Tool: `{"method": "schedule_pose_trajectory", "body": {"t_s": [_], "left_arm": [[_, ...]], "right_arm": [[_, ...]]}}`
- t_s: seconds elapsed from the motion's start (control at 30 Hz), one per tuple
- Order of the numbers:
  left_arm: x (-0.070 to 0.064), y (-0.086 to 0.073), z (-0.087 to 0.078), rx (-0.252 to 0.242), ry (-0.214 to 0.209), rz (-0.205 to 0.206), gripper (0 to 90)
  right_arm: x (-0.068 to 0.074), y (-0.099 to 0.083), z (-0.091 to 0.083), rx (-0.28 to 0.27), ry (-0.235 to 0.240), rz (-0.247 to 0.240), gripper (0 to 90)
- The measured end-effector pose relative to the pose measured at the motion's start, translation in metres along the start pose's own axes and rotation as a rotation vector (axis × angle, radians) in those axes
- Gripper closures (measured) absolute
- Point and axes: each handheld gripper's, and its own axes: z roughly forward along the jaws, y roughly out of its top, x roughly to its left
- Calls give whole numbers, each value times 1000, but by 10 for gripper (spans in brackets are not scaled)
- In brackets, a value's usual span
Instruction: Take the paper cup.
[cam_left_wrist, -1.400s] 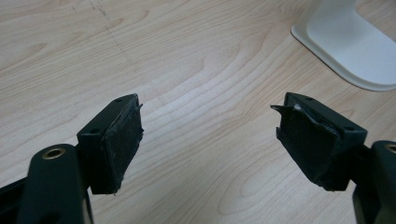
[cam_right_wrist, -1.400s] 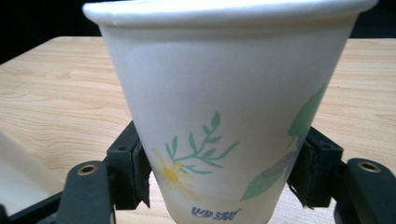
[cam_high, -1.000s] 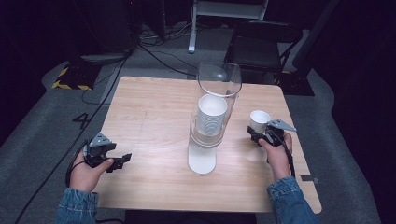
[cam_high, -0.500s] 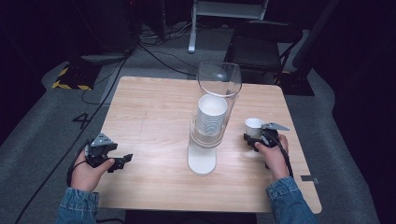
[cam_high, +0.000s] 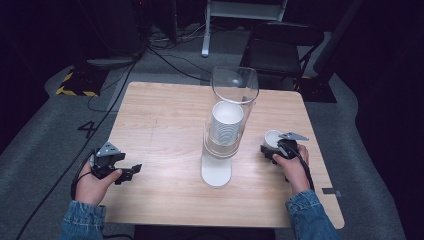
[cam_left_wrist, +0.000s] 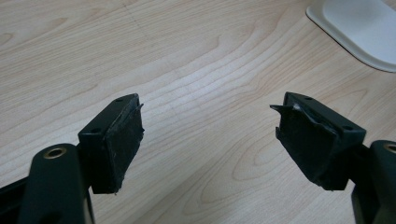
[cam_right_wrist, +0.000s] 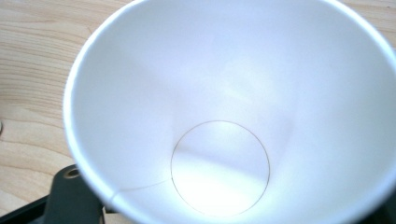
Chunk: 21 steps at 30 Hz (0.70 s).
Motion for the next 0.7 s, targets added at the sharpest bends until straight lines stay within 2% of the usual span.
{"method": "schedule_pose_trajectory", "body": {"t_s": [0.07,0.2,0.5,0.63,0.67,0.7], "left_arm": [[0,0,0,-2,-3,-3,224],[-1,3,3,1,-11,2,222],[-4,8,12,6,-32,14,219],[-5,11,13,3,-38,23,217],[-6,11,13,2,-41,21,217],[-6,11,13,2,-41,21,217]], "right_arm": [[0,0,0,1,1,0,247],[0,-1,-4,0,8,-12,160],[-1,-3,-26,-26,7,-50,160],[-1,-4,-38,-51,8,-46,160],[0,-3,-47,-73,14,-53,160],[0,-3,-47,-73,14,-53,160]]}}
